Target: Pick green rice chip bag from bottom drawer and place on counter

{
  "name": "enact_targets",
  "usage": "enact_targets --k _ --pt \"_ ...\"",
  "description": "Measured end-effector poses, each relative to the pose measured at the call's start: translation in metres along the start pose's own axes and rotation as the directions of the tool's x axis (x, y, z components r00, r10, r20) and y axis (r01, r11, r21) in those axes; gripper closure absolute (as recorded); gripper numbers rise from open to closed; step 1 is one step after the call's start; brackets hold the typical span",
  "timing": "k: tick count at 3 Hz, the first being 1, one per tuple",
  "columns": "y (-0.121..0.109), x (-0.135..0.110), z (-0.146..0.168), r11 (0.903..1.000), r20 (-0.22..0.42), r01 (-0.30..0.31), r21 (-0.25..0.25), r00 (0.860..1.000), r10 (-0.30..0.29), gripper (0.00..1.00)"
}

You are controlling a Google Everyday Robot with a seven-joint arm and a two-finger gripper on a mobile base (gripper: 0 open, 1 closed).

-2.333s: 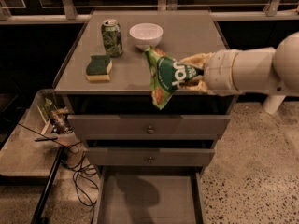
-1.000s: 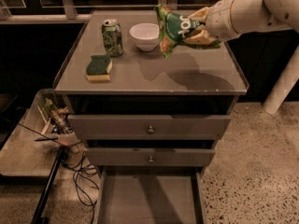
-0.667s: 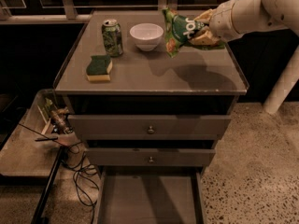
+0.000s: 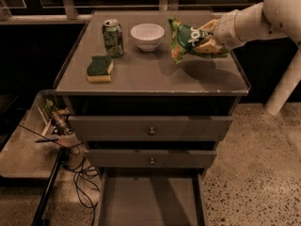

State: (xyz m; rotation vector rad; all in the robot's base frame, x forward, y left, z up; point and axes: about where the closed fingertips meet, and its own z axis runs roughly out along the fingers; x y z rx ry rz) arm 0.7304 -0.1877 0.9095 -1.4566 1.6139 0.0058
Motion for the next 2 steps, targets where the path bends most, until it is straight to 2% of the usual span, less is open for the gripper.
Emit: enact_targets --k 2 --pt "0.035 0.003 0.020 0.9921 0.075 -0.049 -0.115 0.995 0.058 1.00"
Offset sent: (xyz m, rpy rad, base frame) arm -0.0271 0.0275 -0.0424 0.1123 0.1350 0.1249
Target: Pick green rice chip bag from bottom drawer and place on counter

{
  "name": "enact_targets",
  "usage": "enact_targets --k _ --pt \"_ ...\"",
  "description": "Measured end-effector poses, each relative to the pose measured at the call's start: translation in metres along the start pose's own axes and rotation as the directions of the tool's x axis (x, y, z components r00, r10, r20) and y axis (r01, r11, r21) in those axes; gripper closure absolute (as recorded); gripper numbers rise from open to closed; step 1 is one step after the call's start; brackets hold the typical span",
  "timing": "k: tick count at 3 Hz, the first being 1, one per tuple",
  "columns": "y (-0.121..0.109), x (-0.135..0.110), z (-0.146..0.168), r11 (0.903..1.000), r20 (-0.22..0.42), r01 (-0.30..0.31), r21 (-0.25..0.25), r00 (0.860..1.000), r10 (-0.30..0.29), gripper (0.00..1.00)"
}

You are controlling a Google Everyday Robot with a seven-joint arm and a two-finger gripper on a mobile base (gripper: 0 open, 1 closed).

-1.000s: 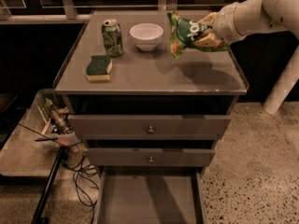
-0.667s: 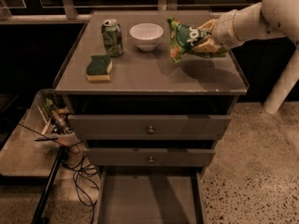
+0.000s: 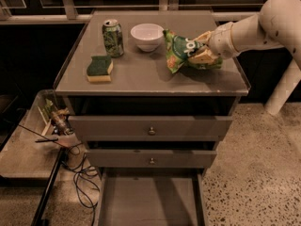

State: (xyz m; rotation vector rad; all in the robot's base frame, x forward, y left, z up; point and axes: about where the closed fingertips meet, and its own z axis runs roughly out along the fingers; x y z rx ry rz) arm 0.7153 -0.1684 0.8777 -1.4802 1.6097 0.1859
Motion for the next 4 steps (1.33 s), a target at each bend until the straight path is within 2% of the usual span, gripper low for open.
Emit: enact_targets --k 1,4 --pt "0.0001 -0.0001 0.0001 1.0000 0.000 0.000 0.000 1.000 0.000 0.81" --pt "0.0001 -0.0001 0.0002 1.0000 0.000 0.000 -0.001 1.000 0.000 0.11"
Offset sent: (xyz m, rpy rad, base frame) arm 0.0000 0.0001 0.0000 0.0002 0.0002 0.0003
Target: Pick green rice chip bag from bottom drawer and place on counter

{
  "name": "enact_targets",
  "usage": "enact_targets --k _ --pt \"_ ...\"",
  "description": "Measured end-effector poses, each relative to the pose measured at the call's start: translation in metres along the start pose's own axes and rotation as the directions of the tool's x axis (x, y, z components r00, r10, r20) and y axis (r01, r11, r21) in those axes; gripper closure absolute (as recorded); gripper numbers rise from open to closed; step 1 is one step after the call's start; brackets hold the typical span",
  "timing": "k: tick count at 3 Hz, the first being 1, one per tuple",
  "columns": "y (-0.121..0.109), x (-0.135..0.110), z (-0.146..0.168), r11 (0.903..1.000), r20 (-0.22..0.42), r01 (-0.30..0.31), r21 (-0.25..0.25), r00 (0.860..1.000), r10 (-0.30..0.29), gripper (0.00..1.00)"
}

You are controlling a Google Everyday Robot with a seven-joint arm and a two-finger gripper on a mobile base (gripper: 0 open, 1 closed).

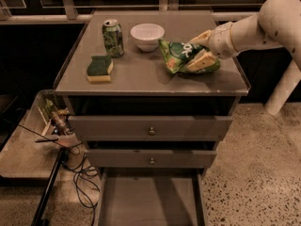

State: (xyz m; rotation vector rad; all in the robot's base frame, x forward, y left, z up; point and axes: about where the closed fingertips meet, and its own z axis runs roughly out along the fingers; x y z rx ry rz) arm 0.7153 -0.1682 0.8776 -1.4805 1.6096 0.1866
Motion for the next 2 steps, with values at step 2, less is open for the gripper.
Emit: enact_targets --k 2 --pt "0.0000 0.0000 0.0000 1.0000 0.000 0.000 0.000 1.000 0.000 0.00"
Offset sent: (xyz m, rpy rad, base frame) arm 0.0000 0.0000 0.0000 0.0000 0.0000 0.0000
